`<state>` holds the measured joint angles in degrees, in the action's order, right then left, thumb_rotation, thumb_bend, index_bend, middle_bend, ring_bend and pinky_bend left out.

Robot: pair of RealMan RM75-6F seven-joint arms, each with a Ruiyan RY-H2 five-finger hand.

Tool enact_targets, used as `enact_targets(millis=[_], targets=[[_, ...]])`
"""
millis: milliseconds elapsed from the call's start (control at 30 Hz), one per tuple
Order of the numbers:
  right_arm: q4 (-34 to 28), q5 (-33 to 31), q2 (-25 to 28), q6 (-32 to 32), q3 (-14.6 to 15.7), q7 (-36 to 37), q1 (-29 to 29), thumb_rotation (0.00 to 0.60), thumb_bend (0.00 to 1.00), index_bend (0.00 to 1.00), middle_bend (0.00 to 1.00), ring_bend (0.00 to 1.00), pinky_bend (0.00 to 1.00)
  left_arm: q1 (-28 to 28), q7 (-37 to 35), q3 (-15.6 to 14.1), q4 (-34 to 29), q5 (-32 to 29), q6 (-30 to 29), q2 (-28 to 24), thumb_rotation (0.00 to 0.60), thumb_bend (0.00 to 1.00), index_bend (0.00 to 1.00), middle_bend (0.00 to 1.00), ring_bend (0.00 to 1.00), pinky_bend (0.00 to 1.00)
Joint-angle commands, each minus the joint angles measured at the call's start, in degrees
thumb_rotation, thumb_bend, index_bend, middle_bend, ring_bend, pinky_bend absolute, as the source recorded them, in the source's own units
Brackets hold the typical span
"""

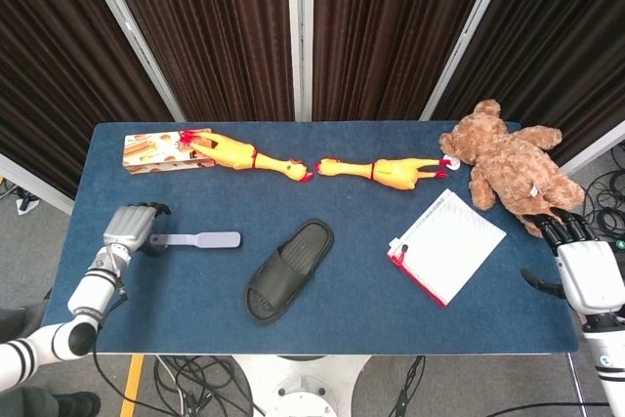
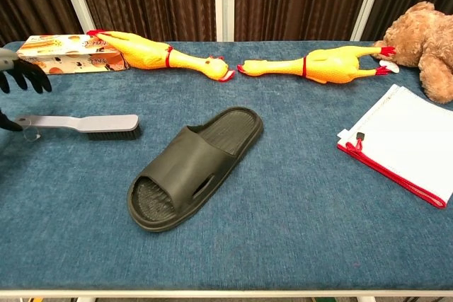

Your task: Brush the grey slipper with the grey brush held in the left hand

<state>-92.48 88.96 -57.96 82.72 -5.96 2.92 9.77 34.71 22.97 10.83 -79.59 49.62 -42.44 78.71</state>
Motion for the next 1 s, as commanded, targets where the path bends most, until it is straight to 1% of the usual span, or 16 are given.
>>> enact_targets(millis=[33,100,333,533,667,1000], targets=[[0.5,-0.4,-0.3,-0.1,0.1,0.6,-0.1,0.6,0.03,0.21,0.24,0.13,0.18,3.3,2.7,-1.1,1.9,-5.7,2.0,2.6,0.6,0.09,0.42,0.46,0.36,0.39],[0.8,-0.5,-0.4,-0.1,0.2,0.9,-0.2,0.6,0.03,0.21,0.24,0.13,0.18,3.7,2.4,-1.3,1.5,-6.9,2.0,2.9,0.6,0.09,0.44,0.47,0.38,0.41],[1.3,-0.8,-1.0,-0.2,0.6,1.6,-0.4,0.6,0.03,0.21,0.24,0.13,0.18,6.1,2.8,-3.2,2.5,-10.2,2.8,4.4,0.6,0.09,0.46,0.49,0.39,0.43],[1.5,-1.0,-1.0,0.1,0.9,1.7,-0.8,0.6,0.03,0.21,0.24,0.13,0.18,6.8,0.2,-3.3,1.3,-10.2,3.2,4.1,0.6,0.09,0.54,0.57,0.47,0.5],[1.5,-1.1,-1.0,0.1,1.0,1.7,-0.8,0.6,0.03,0.21,0.24,0.13,0.18,7.5,-0.7,-4.0,1.3,-10.4,4.2,3.8,0.6,0.09,0.55,0.58,0.48,0.5],[1.5,-1.3,-1.1,-0.2,1.1,1.7,-0.8,0.6,0.03,0.21,0.24,0.13,0.18,8.9,-1.4,-6.2,-0.1,-10.9,4.2,3.7,0.6,0.09,0.55,0.6,0.51,0.54]])
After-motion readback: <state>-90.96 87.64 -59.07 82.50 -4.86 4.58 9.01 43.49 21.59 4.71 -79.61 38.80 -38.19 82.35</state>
